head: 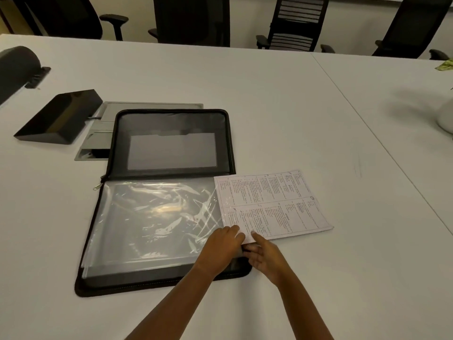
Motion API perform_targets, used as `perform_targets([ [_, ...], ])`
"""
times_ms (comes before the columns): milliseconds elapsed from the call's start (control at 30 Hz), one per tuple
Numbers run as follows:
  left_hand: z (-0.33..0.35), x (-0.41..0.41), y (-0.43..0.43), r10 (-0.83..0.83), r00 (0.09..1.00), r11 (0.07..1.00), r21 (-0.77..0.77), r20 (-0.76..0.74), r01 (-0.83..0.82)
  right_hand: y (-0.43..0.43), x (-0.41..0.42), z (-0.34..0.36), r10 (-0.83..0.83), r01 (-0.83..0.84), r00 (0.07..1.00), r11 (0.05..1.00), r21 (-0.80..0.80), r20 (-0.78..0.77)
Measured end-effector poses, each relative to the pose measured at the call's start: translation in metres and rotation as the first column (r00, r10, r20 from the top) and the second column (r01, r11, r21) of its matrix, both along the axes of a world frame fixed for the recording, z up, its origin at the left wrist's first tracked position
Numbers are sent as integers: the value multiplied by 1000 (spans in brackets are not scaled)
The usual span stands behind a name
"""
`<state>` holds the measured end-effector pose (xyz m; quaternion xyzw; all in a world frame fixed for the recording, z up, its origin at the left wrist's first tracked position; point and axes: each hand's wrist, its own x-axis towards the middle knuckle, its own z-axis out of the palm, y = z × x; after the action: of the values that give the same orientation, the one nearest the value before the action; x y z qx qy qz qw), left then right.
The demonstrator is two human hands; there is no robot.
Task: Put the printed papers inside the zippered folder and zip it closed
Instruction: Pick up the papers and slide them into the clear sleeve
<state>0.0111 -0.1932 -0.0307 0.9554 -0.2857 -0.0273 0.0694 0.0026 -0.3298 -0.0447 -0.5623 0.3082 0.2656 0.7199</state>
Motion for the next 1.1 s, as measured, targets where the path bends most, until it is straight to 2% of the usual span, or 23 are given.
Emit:
perform_targets([
  [133,-6,-1,0,-8,1000,1000,26,-3,8,-44,3,-5,-273,273,962,960,-67,7],
  [233,-9,-2,1,-21,1000,999,36,22,21,-89,17,-5,-384,398,917,891,-221,103],
  [367,-9,-2,0,-30,999,999,23,41,30,-145,45,0,-342,402,916,793,-458,212],
  [500,-12,-3,0,-30,998,999,26,57,29,-177,74,4,-139,185,983,698,-691,123],
  [667,-12,-4,0,-29,997,999,26,74,27,-178,90,7,13,68,994,675,-734,105],
  [800,-12,-3,-2,-37,995,999,22,89,35,-163,89,8,50,93,985,652,-753,165],
  [1100,-7,-3,-6,-34,994,999,44,101,30,-125,72,7,32,120,976,744,-658,215],
])
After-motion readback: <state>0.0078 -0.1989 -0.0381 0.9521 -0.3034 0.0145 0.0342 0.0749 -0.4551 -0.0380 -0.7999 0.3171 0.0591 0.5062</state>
